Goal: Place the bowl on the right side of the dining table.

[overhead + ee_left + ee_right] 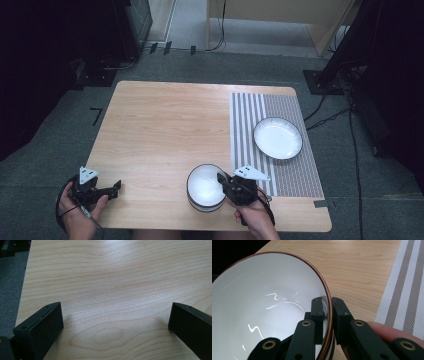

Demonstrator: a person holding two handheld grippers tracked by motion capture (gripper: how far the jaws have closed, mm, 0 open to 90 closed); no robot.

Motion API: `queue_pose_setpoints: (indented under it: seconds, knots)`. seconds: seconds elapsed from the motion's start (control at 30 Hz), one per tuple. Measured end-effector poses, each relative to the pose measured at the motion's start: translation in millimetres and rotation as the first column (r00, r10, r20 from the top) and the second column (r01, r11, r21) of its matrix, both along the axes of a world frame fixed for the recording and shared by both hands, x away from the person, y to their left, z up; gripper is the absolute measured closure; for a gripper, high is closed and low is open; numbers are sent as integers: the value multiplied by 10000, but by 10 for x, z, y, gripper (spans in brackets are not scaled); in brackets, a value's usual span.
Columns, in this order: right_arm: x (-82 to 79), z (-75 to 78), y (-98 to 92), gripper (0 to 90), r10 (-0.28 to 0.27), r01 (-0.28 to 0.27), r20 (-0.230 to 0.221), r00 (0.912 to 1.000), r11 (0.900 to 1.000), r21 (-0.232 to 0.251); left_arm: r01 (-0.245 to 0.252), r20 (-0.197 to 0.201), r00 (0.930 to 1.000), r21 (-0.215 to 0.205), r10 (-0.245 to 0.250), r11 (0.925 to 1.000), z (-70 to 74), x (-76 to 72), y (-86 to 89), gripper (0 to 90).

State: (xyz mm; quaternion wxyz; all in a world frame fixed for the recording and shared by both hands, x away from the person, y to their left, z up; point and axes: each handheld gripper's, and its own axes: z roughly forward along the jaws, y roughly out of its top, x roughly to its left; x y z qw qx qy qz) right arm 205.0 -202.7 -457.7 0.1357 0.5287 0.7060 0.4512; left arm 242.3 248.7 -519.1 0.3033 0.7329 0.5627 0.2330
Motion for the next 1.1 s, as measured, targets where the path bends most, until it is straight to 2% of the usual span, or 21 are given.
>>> queue_pose_setpoints:
  seconds: [0.13, 0.2, 0.23, 0.33, 0.67, 0.77, 0.87, 0.93, 1.0, 1.1]
  knots:
    - [-27, 7, 17, 818, -211, 211, 71, 9998, 9998, -25, -2, 2, 10000, -4, 2, 10000, 0, 0, 0, 0]
    - [-36, 22, 24, 818, -264, 265, 110, 9996, 9996, -110, -6, 6, 10000, -6, 6, 10000, 0, 1, -1, 0]
    - [-56, 44, 45, 816, -318, 326, 254, 9992, 9990, -311, 2, -1, 10000, 1, -2, 10000, 0, 0, 0, 0]
    - [-65, 60, 64, 815, -437, 448, 290, 9986, 9982, -400, -3, 2, 10000, -2, 3, 10000, 0, 1, 0, 0]
    - [-84, 96, 80, 814, -672, 682, 289, 9973, 9970, -364, -2, 2, 10000, -4, 2, 10000, 0, 0, 0, 0]
    - [-93, 152, 66, 833, -862, 875, 445, 9953, 9957, -291, 8, -1, 10000, -2, -8, 10000, 0, 1, 0, 0]
    - [-115, 182, 75, 833, -773, 805, 468, 9959, 9943, -696, 3, 4, 10000, -3, -3, 10000, 0, 2, -1, 0]
    - [-121, 174, 79, 833, -767, 798, 483, 9959, 9946, -663, 7, 2, 10000, -3, -7, 10000, 0, 1, 0, 0]
    - [-122, 166, 66, 833, -808, 824, 412, 9959, 9958, -387, 8, 0, 10000, 2, -8, 10000, 0, 1, 0, 0]
    - [-131, 204, 57, 833, -942, 961, 509, 9943, 9946, -379, 8, -1, 10000, -1, -8, 10000, 0, 2, 0, 0]
